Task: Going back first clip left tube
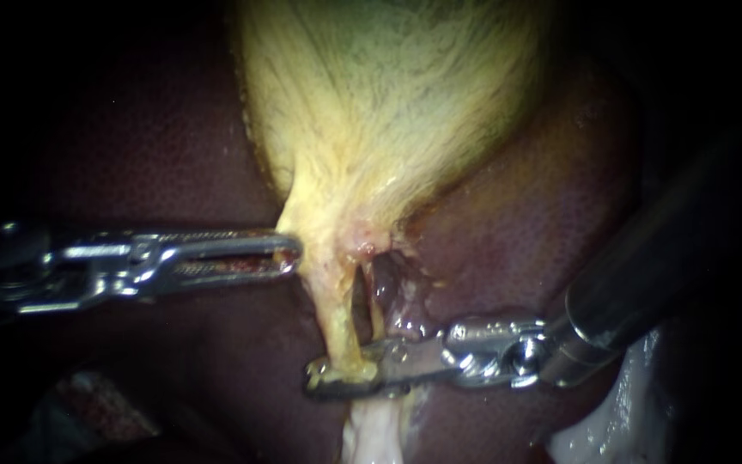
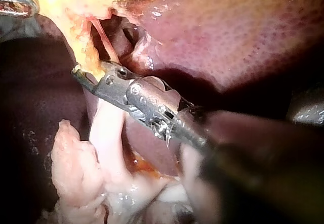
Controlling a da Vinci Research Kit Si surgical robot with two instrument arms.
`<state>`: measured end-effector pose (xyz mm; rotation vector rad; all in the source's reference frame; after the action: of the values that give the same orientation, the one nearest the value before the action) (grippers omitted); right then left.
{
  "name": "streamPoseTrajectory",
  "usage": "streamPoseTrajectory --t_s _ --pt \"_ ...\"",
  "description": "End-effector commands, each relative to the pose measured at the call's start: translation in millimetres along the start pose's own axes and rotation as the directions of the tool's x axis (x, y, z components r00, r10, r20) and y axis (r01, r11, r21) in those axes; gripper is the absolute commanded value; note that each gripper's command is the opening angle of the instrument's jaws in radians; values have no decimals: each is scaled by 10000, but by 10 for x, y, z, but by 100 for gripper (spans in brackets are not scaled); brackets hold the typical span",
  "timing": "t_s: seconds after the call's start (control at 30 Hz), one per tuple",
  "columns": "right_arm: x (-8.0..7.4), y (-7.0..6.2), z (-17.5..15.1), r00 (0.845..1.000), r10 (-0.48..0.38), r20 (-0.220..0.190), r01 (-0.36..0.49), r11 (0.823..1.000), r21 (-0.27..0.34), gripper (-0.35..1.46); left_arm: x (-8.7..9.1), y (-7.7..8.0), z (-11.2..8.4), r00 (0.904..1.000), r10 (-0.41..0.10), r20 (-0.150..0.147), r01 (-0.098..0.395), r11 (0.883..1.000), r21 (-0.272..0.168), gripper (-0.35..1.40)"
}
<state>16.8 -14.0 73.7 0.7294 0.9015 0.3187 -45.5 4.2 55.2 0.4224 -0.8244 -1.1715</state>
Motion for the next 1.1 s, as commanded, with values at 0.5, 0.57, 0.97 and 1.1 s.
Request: streamPoseTrajectory --t_s 0.5,0.57,0.97,1.1 --pt "2 0 3 9990 -147 -429 148 9999 3 46 0 0 0 10000 0 -2 0 10000 2 -21" --pt "4 0 5 9966 -617 -554 606 9979 -213 55 0 0 0 10000 1 -2 -1 10000 2 -21" --pt "6 2 7 9510 -2938 -962 2850 9538 -955 60 1 0 -2 10000 2 -3 -2 10000 4 -21" --pt "4 1 5 9402 -3280 -919 3193 9426 -975 60 1 0 -2 10000 1 -2 -1 10000 2 -21"
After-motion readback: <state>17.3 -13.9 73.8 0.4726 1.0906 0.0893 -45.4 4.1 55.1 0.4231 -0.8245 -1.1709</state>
